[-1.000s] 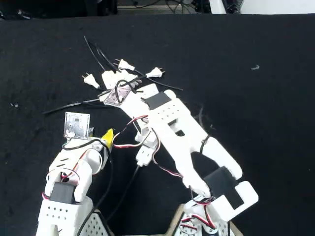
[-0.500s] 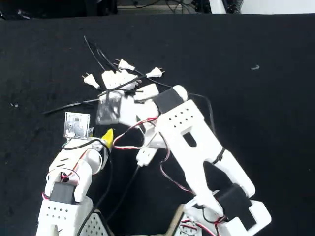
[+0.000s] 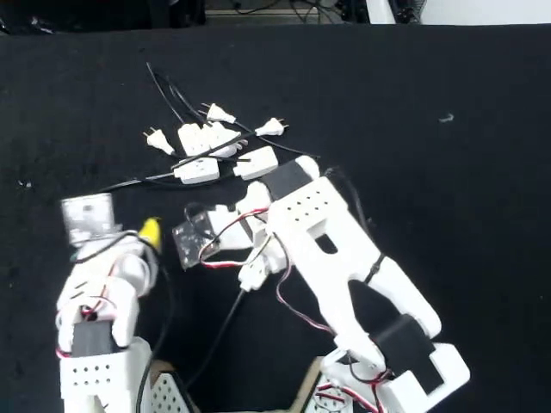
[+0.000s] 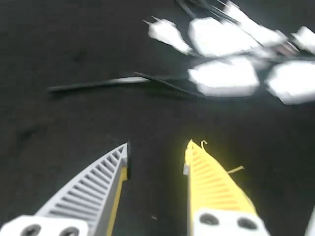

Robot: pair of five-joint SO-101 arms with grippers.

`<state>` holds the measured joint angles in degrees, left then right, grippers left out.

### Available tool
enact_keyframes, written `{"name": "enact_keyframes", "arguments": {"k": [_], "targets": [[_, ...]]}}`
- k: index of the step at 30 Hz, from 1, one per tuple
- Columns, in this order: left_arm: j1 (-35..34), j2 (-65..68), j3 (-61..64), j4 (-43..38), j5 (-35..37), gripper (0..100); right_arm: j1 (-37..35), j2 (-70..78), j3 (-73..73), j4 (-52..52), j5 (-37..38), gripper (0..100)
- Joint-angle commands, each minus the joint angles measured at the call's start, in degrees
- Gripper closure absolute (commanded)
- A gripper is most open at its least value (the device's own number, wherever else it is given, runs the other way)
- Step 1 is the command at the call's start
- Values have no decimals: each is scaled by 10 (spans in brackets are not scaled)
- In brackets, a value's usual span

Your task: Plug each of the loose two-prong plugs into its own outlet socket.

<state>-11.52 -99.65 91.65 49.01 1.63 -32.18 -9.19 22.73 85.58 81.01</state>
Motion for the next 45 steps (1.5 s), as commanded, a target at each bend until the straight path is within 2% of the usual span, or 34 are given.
{"name": "enact_keyframes", "arguments": {"k": [1, 5, 8, 12, 24, 33, 35, 39, 41, 45], "targets": [[-103, -5, -44, -17, 68, 809, -24, 6, 20, -46, 18, 761], [-168, -5, -42, -41, 120, 809, -63, 21, 53, -83, 18, 723], [-190, -5, -42, -46, 139, 809, -82, 40, 82, -113, 18, 687], [-194, -5, -42, -49, 142, 809, -79, 73, 96, -143, 18, 688], [-191, -5, -42, -49, 142, 809, -33, 130, 95, -147, 34, 688], [-191, -5, -42, -49, 142, 809, -26, 125, 168, -267, 25, 699], [-191, -5, -42, -49, 142, 809, -19, 125, 155, -273, -19, 772], [-191, -5, -43, -49, 142, 809, 10, 124, 91, -299, -136, 995], [-191, -5, -43, -49, 142, 809, 31, 124, 49, -298, -213, 962], [-191, -5, -43, -49, 142, 809, 48, 134, 6, -300, -325, 983]]}}
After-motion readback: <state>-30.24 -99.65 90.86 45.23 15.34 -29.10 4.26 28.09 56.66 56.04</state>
